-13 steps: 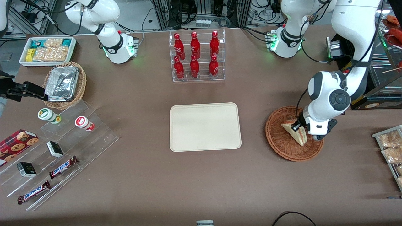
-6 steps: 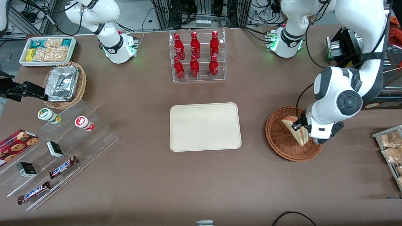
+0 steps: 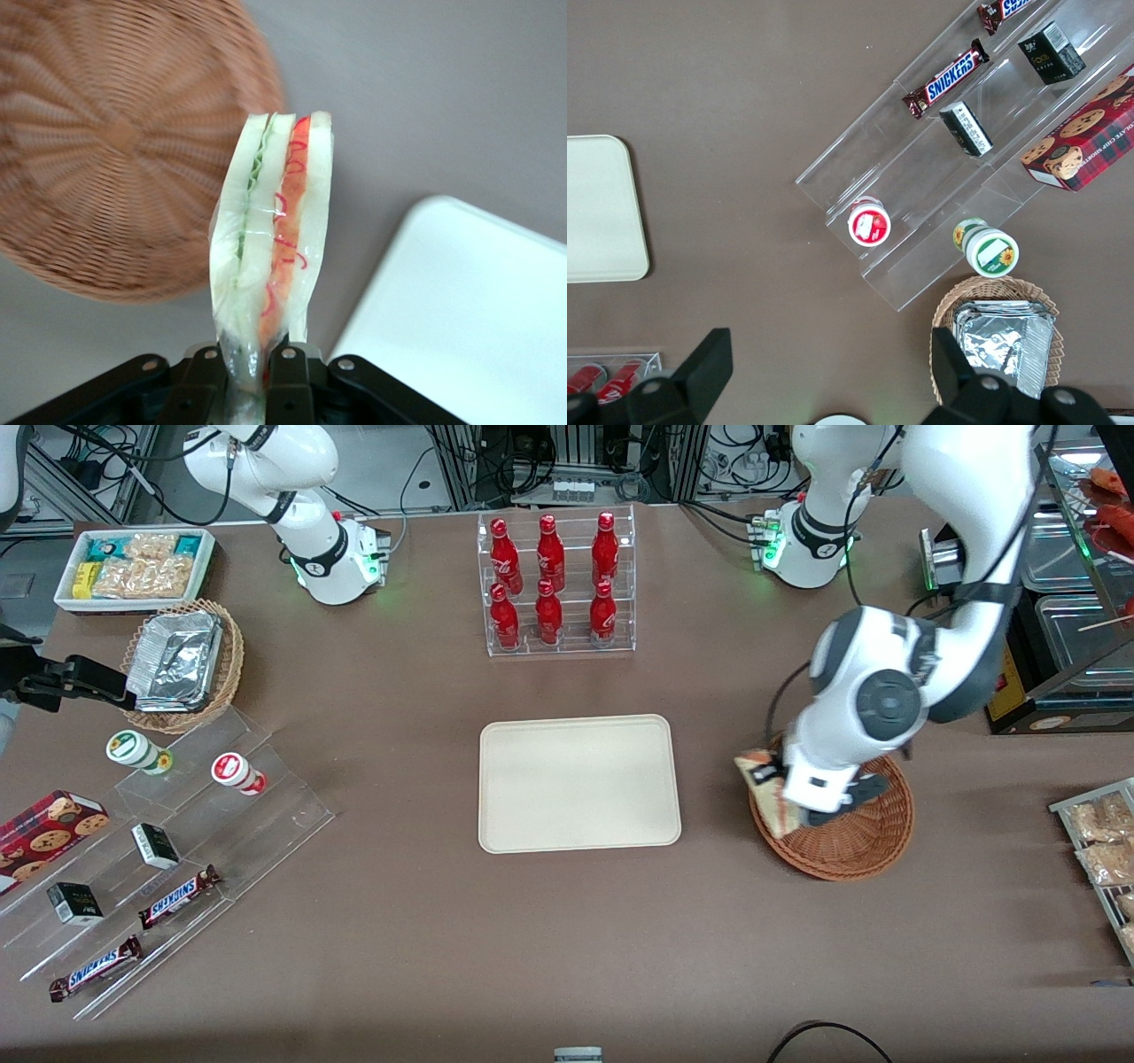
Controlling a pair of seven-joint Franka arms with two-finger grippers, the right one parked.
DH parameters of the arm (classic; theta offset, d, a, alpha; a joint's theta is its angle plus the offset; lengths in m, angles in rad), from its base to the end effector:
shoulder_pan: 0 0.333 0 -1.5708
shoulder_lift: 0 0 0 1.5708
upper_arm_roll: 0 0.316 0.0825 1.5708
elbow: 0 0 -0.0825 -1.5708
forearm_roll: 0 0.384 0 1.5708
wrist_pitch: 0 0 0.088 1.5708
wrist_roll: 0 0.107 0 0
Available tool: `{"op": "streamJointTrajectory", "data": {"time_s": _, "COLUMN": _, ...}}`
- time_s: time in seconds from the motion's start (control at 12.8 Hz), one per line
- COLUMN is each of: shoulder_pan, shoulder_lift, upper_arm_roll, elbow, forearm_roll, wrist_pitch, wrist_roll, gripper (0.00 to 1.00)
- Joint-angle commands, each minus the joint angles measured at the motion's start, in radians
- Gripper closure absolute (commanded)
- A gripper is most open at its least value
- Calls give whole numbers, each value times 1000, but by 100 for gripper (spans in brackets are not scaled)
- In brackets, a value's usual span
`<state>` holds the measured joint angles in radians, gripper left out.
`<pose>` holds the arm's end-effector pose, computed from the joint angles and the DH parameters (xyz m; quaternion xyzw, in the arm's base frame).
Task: Place sandwich from basket to tray
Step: 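Carry the sandwich with the left gripper over the cream tray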
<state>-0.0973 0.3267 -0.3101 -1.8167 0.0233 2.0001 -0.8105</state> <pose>0.5731 -0.2327 0.3574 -0.9772 -0.1987 0.0746 0.0043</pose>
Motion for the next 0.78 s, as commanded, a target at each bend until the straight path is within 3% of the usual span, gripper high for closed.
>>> {"op": "streamJointTrajectory", "data": {"time_s": 0.0, "shoulder_pan": -102, "shoulder_lift": 73, "upper_arm_roll": 0, "elbow": 86, "forearm_roll": -6, "wrist_pitch": -11, "wrist_roll": -27, "gripper": 100}}
{"op": "streamJointTrajectory", "data": {"time_s": 0.55, "shoulder_pan": -329, "shoulder_lift": 308, "upper_arm_roll": 3, "elbow": 356, "forearm_roll": 9, "wrist_pitch": -11, "wrist_roll": -145, "gripper": 100}}
{"op": "streamJointTrajectory", "data": {"time_s": 0.7, "shoulder_pan": -383, "shoulder_lift": 368, "upper_arm_roll": 6, "elbow": 413, "forearm_roll": 53, "wrist_pitch": -9, "wrist_roll": -205, "gripper": 100}}
